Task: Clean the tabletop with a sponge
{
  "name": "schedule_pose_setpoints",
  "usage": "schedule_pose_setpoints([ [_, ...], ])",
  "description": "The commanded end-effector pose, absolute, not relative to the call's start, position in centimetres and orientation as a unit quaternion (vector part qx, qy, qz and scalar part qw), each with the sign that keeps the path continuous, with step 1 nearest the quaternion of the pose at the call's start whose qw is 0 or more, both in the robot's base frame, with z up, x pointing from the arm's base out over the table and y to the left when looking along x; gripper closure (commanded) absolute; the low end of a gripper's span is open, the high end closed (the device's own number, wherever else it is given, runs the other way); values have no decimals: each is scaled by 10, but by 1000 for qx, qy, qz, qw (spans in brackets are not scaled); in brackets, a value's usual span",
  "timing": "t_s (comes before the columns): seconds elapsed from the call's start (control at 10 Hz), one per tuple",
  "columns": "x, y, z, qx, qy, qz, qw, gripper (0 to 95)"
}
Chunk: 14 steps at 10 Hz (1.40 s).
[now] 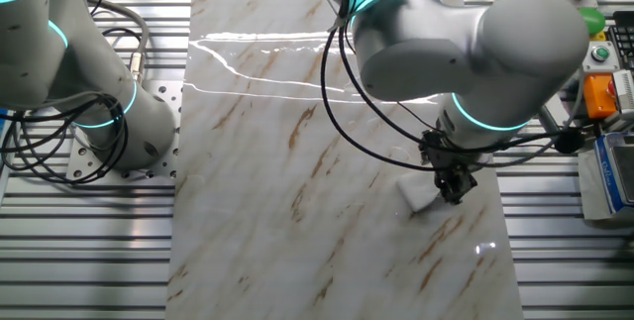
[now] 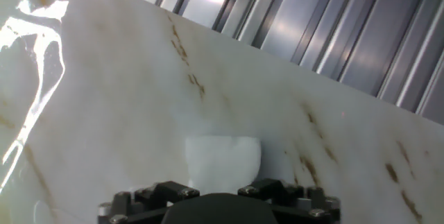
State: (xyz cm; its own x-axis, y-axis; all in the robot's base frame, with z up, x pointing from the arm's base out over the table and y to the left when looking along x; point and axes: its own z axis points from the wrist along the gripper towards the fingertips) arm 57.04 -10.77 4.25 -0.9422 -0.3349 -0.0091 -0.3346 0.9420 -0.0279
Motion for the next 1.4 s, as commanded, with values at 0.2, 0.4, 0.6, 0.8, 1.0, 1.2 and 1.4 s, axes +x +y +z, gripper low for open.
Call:
schedule_pose_setpoints([
  [0.2, 570, -108, 43, -189, 982, -11, 2, 380],
  [0.4, 570, -108, 43, -188, 982, -6, 3, 380],
  [0.6, 570, -108, 43, -188, 982, -6, 3, 380],
  [0.8, 570, -108, 43, -189, 982, -6, 5, 570],
  [1.0, 570, -108, 43, -232, 973, -5, 4, 570],
  [1.2, 570, -108, 43, -242, 970, 0, 1, 570],
  [1.4, 570, -108, 43, -242, 970, -1, 0, 570],
])
